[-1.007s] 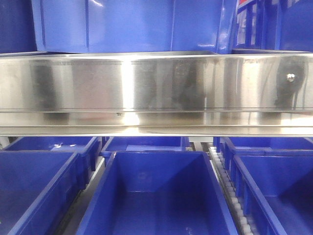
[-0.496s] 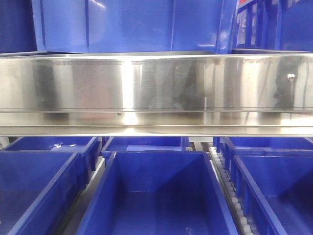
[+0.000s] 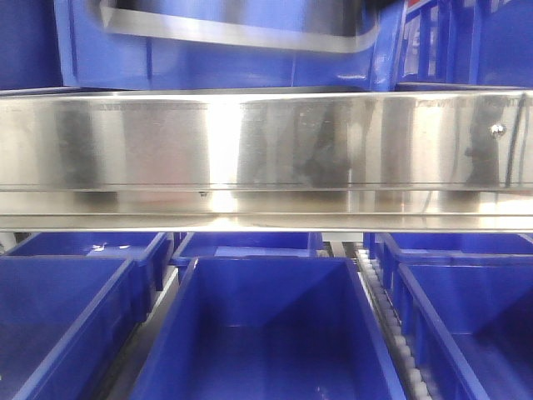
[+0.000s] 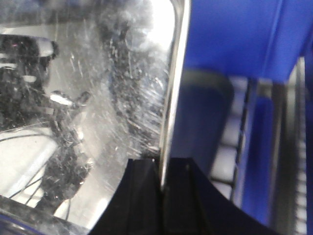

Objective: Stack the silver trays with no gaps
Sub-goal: 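Lower the held tray onto the silver tray below with both grippers, then open both grippers and raise them off the stacked tray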

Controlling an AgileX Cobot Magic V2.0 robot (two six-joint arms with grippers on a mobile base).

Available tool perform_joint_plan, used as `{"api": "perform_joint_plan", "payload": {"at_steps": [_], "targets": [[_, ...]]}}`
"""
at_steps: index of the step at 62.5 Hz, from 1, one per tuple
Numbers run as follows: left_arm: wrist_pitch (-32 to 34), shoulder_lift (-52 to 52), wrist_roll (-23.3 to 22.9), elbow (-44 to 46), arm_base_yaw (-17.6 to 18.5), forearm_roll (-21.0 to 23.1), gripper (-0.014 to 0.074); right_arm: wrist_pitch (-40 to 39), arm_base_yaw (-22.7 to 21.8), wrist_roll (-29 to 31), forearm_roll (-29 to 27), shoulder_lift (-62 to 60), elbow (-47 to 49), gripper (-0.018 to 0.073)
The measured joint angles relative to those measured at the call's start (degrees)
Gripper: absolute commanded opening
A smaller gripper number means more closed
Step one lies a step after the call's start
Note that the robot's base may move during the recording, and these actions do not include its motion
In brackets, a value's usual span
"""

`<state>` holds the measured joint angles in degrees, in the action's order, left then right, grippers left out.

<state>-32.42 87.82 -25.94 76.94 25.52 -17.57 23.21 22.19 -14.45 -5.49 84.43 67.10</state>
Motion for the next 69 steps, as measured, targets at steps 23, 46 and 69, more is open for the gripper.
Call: {"api": "perform_joint_plan", "payload": {"at_steps": [23, 46, 69], "targets": [[-3.5, 1.4, -0.2, 0.0, -1.3, 0.2, 0.0003, -1.0, 2.5, -0.5, 1.8, 3.2, 0.0, -0.0067], [-3.1, 1.4, -0.2, 0.0, -3.6, 0.6, 0.0184, -1.9, 4.1, 0.4, 2.4, 3.8, 0.0, -0.0067], [-2.9, 1.4, -0.2, 0.0, -3.6, 0.7, 0.0188, -2.0, 4.1, 0.9, 2.7, 3.9, 0.0, 0.0376]]}}
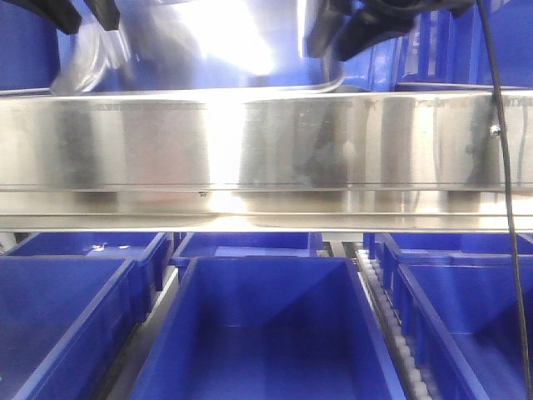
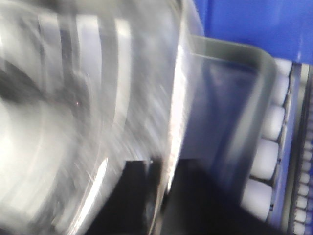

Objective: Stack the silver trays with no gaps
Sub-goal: 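Open both grippers and raise them off the stacked tray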

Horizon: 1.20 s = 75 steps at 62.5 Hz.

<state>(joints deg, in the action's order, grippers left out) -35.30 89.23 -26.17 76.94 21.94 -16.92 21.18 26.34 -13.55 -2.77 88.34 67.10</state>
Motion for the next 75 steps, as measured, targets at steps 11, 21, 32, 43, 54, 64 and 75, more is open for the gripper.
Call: {"api": "perform_joint_plan", "payload": {"at_steps": [11, 21, 32, 43, 54, 64, 75], "targets": [[0.0, 0.0, 0.0, 0.0, 0.0, 0.0, 0.0188, 0.1, 0.1, 0.1, 0.1, 0.0, 0.0, 0.0348], [0.0, -0.1, 0.0, 0.0, 0.0, 0.0, 0.0185, 1.0, 0.1, 0.1, 0.2, 0.0, 0.0, 0.0272], [0.0, -2.8, 0.0, 0.0, 0.0, 0.7, 0.0101, 1.8, 0.1, 0.1, 0.2, -0.2, 0.0, 0.0042], [0.0, -7.0, 0.3, 0.0, 0.0, 0.7, -0.0019, 2.1, 0.1, 0.1, 0.2, -2.7, 0.0, -0.0079], [0.0, -10.5, 0.5, 0.0, 0.0, 0.7, -0.0013, 2.1, 0.1, 0.2, 0.2, -6.7, 0.0, -0.0076], [0.0, -12.1, 0.5, 0.0, 0.0, 0.7, -0.0013, 2.0, 0.1, 0.2, 0.2, -9.6, 0.0, -0.0076], [-1.3, -12.4, 0.5, 0.0, 0.0, 0.9, -0.0013, 2.3, 0.1, 0.2, 0.2, -11.1, 0.0, -0.0078]]}}
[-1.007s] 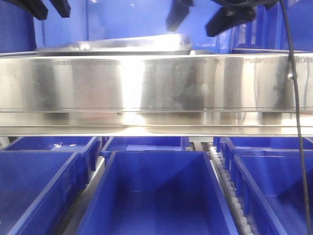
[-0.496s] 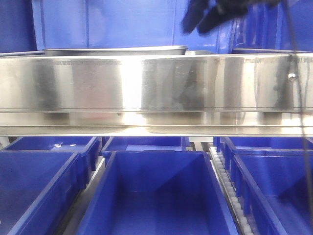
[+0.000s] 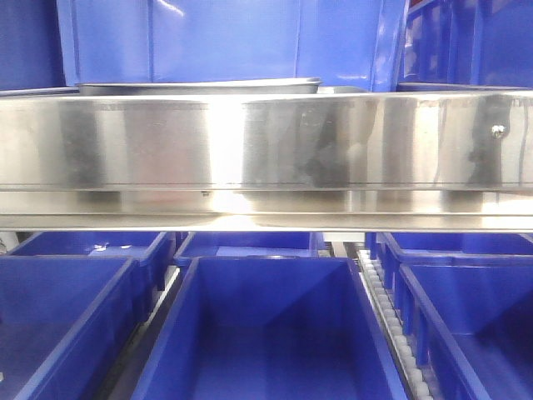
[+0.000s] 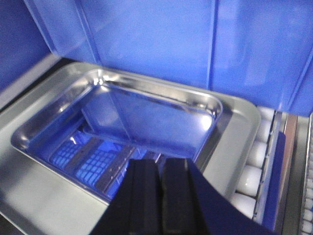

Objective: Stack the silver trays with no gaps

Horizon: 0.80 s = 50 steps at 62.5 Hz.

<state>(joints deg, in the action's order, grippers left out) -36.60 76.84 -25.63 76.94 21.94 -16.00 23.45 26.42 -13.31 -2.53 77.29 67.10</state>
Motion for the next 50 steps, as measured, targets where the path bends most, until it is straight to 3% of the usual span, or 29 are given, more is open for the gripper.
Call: {"api": "perform_joint_plan", "payload": {"at_steps": [14, 31, 37, 42, 50], "targets": [[-2.8, -3.0, 3.4, -1.3, 1.4, 0.9, -0.0013, 2.7, 0.0, 0.0, 0.3, -2.4, 0.0, -0.0078], [8.1, -17.2, 5.0, -11.8, 3.2, 1.0, -0.0013, -0.8, 0.0, 0.0, 3.4, -11.4, -0.8, -0.0078], [13.6, -24.9, 5.0, -16.8, 3.2, -1.5, -0.0013, -4.4, 0.0, 0.0, 5.8, -16.9, -3.4, -0.0078], [18.9, -32.9, 5.0, -21.6, 3.2, -6.7, -0.0013, -7.3, 0.0, 0.0, 7.7, -22.8, -7.6, -0.0078], [22.6, -43.0, 5.0, -28.6, 3.2, -11.8, -0.0013, -11.8, 0.0, 0.0, 9.2, -31.8, -16.0, -0.0078]]}}
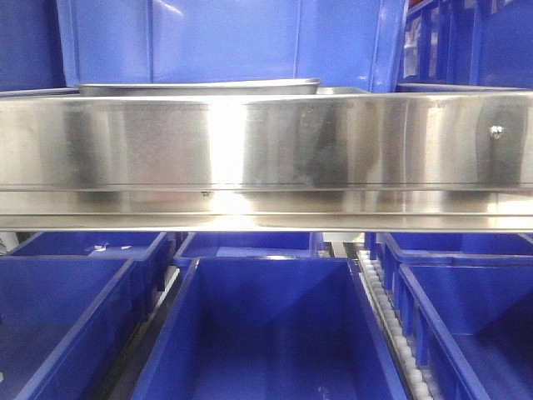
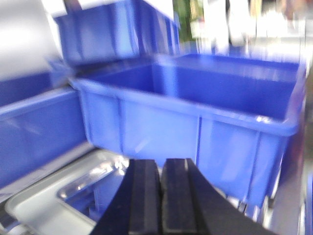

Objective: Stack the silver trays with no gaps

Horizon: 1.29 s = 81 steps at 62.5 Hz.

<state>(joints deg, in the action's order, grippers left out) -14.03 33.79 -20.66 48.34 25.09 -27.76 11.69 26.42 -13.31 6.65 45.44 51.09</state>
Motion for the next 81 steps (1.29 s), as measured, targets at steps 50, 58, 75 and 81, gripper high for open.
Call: {"api": "perform_joint_plan", "payload": {"at_steps": [50, 58, 75, 81], "targets": [[0.3, -25.3, 0.0, -21.2, 0.0, 0.3, -0.0013, -2.8, 0.0, 0.0, 4.8, -33.3, -22.7, -0.0078], [0.3, -25.3, 0.0, -21.2, 0.0, 0.3, -0.0013, -2.7, 0.0, 0.0, 4.6, -33.4, -22.7, -0.0078], [0.3, -25.3, 0.0, -21.2, 0.0, 0.3, -0.0013, -2.7, 0.0, 0.0, 4.6, -33.4, -22.7, -0.0078], [0.3, -25.3, 0.0, -21.2, 0.0, 0.3, -0.0013, -2.7, 0.0, 0.0, 4.6, -33.4, -22.7, -0.0078]]}}
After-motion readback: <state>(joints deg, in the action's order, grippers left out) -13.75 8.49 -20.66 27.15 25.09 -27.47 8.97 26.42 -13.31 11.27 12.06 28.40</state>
